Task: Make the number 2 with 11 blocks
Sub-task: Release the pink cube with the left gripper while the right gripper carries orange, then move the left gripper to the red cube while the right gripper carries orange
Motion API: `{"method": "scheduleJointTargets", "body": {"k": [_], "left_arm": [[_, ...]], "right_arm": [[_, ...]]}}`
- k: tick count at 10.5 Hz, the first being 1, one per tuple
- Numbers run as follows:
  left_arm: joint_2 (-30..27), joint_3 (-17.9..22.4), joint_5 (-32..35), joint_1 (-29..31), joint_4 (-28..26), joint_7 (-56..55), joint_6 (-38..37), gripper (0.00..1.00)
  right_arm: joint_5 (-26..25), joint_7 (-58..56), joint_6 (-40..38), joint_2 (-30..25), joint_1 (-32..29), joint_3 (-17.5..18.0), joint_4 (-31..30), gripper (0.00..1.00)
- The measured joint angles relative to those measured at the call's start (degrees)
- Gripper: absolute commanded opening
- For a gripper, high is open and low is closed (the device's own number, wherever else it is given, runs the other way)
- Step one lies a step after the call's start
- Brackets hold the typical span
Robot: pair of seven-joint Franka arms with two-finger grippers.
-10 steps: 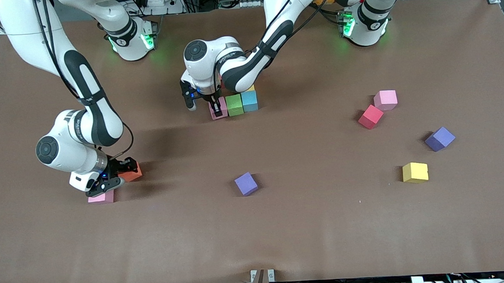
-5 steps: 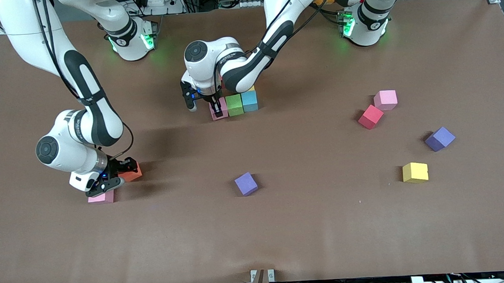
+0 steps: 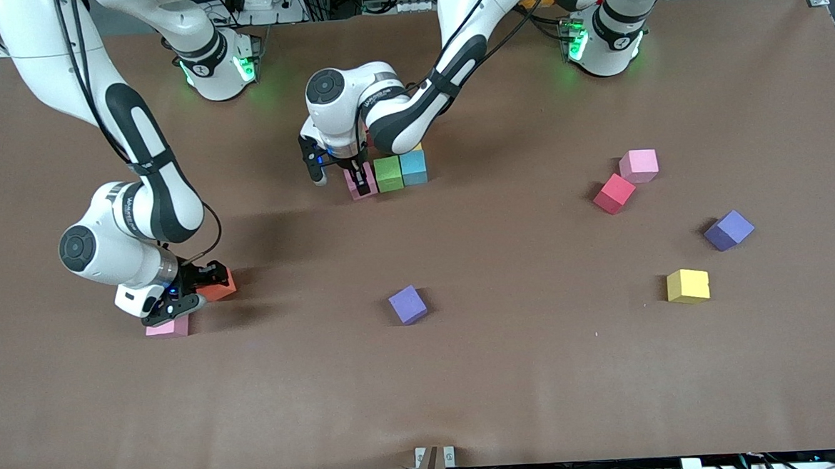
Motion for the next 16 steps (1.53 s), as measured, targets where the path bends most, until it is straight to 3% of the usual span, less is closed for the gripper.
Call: {"method": "scheduleJointTargets", "body": {"k": [6, 11, 16], "left_arm": [[-0.04, 0.03, -0.08, -0.26, 0.24, -0.6, 0.46, 1.0], [-1.35, 0.03, -0.5, -0.6, 1.51, -0.63, 0.34, 1.0], [-10.1, 1.03, -1.6, 1.45, 1.84, -4.55, -14.73, 1.0]], "right_arm": [[0.46, 5.07, 0.03, -0.02, 2.95, 0.21, 0.01, 0.41], [1.01, 14.01, 0.0, -0.9, 9.04, 0.26, 0.24, 0.41], [1.27, 15.49, -0.1, -1.31, 9.51, 0.13, 0.2, 0.41]]}}
